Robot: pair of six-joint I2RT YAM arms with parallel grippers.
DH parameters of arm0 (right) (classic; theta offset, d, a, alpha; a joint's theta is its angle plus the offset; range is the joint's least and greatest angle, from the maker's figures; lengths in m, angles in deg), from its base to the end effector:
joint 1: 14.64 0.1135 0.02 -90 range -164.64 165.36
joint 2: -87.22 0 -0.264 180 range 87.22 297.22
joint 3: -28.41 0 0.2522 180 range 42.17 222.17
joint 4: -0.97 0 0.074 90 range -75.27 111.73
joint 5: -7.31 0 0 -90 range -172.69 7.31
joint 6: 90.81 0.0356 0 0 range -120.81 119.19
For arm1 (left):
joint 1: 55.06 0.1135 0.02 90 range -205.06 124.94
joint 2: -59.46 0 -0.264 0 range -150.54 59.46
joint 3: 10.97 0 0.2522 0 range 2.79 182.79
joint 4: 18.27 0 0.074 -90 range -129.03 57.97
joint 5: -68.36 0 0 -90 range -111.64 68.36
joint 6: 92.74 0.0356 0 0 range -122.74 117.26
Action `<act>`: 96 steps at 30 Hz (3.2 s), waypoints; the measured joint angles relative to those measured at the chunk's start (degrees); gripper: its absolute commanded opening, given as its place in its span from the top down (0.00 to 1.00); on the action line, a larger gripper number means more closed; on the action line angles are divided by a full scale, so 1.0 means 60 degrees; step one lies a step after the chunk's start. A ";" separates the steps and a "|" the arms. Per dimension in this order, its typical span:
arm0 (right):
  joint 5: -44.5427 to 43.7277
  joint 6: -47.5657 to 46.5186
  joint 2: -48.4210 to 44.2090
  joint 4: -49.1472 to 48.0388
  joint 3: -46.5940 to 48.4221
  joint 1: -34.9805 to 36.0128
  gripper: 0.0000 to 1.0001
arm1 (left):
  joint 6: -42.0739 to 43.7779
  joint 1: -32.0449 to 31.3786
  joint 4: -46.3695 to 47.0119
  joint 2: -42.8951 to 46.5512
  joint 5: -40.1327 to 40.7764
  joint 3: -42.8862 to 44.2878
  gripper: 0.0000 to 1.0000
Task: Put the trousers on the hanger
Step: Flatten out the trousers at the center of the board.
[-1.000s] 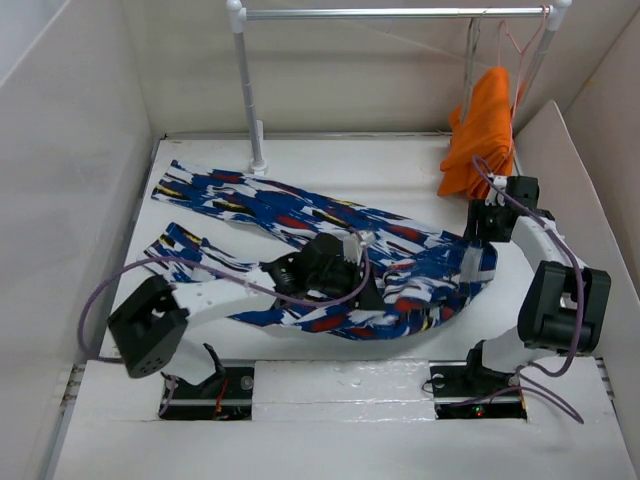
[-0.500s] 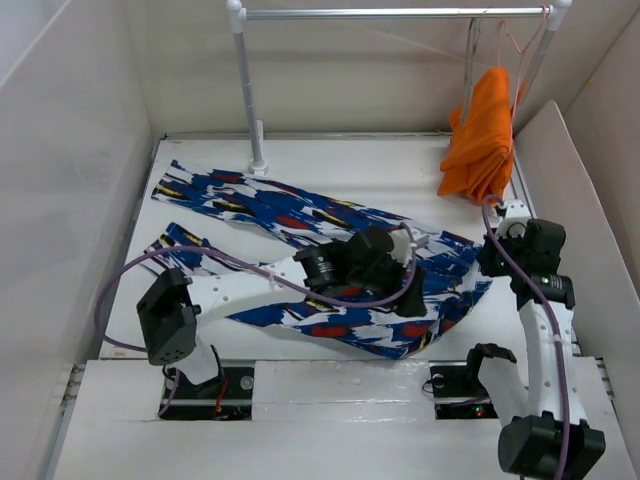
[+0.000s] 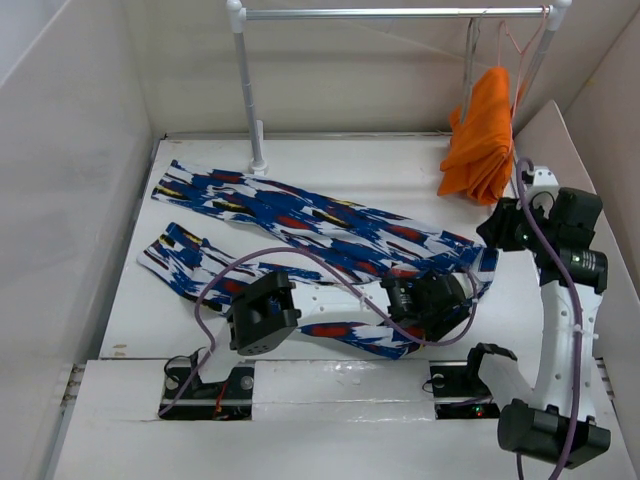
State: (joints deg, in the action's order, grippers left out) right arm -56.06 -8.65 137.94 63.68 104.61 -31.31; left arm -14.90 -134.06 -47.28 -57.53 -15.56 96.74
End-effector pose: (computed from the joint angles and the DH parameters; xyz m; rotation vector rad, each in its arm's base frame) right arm 0.1624 -0.0320 0.3623 -0.0858 2.1527 0.2695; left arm 0.0943 -0.4651 0.2403 1.2387 1.9865 -0.7230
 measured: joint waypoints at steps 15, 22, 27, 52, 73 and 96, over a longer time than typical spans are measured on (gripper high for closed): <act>0.1599 0.0718 0.0240 -0.0532 0.0197 0.0270 0.74 | 0.0146 0.0208 0.0714 -0.0131 0.1472 -0.0667 1.00; 0.1705 0.0521 -0.0849 -0.0532 -0.2149 0.0823 1.00 | -0.1173 0.2634 0.2524 0.3115 -0.1348 -0.4091 1.00; 0.2153 0.0066 -0.0914 -0.0601 -0.2648 0.1311 1.00 | -0.2262 0.4495 0.4342 0.4080 -0.3370 -0.5315 1.00; 0.2980 -0.1453 0.2142 -0.4943 -0.4215 0.2313 0.34 | -0.5304 0.5242 0.8218 0.3391 -0.7632 -0.6834 1.00; 0.2914 -0.1155 0.1989 -0.5213 -0.4102 0.4222 0.93 | -0.4911 0.5362 0.7475 0.3402 -0.7497 -0.6696 0.77; -0.0204 0.2178 -0.2455 0.4798 -0.0874 0.7446 0.11 | -0.2368 0.6801 0.3180 0.3515 -0.4630 -0.5209 0.30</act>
State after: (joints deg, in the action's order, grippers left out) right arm -57.29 4.42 123.21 92.46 99.36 13.37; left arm -29.11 -93.25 -28.20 -36.44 -43.34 65.49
